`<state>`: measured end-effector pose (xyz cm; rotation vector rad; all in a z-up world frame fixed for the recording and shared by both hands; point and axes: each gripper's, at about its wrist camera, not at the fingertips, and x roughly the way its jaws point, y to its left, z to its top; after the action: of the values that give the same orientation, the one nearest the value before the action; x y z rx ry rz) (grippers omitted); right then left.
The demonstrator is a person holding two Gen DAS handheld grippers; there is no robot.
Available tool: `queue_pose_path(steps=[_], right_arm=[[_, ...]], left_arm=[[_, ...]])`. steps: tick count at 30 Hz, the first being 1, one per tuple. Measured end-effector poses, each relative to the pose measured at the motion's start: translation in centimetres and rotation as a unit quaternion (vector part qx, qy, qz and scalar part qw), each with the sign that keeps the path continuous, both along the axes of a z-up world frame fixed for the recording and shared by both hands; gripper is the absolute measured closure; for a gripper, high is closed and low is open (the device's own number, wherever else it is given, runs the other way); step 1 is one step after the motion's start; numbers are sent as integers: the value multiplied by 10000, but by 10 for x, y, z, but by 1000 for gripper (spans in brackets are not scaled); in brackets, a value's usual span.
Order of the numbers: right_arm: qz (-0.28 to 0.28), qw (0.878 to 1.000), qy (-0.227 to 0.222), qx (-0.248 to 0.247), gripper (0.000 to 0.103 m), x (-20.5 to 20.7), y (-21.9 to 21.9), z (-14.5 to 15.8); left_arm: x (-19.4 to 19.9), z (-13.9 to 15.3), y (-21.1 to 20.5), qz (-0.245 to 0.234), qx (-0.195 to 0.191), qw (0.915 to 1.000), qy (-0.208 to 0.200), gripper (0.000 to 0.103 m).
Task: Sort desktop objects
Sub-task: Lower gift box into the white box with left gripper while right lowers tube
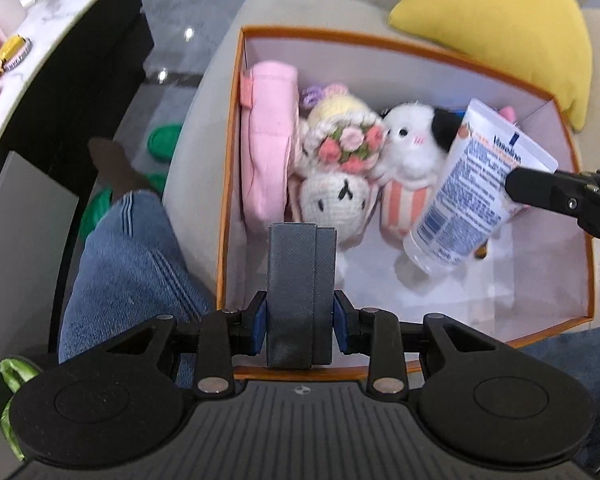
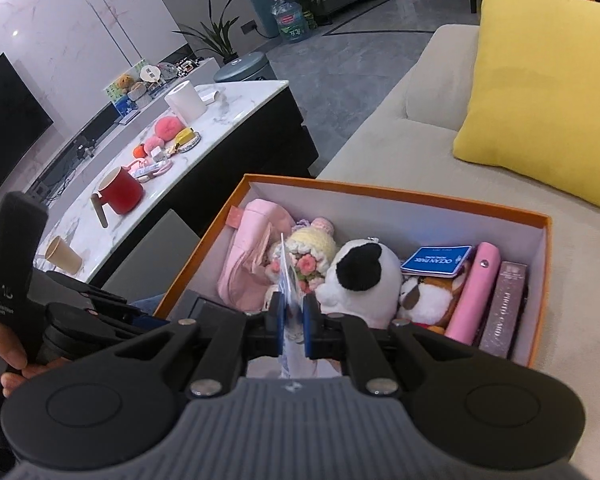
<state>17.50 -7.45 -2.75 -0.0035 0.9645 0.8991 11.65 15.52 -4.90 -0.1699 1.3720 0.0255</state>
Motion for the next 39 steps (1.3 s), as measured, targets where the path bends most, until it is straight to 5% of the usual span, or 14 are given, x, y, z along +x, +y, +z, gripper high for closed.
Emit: queue_pose_path(steps=[10, 17, 26, 36, 39], right_arm=[[226, 9990, 191, 347, 94, 17, -1, -24], [333, 9947, 625, 739, 94, 29, -12, -40], [403, 9949, 653, 657, 94, 18, -10, -48], [367, 9955, 648, 594, 94, 15, -10, -52], [362, 9955, 657, 588, 94, 15, -11, -53]], left_arm=[[23, -11, 0, 460, 395, 9948, 817, 65], [34, -25, -6, 542, 823, 9901, 1000, 65], [19, -35, -43, -419, 1714, 9820, 669, 62], [-8, -12, -46, -522, 1929, 9796, 196, 56], [-18, -1, -54, -688, 2191, 9733, -32, 56]])
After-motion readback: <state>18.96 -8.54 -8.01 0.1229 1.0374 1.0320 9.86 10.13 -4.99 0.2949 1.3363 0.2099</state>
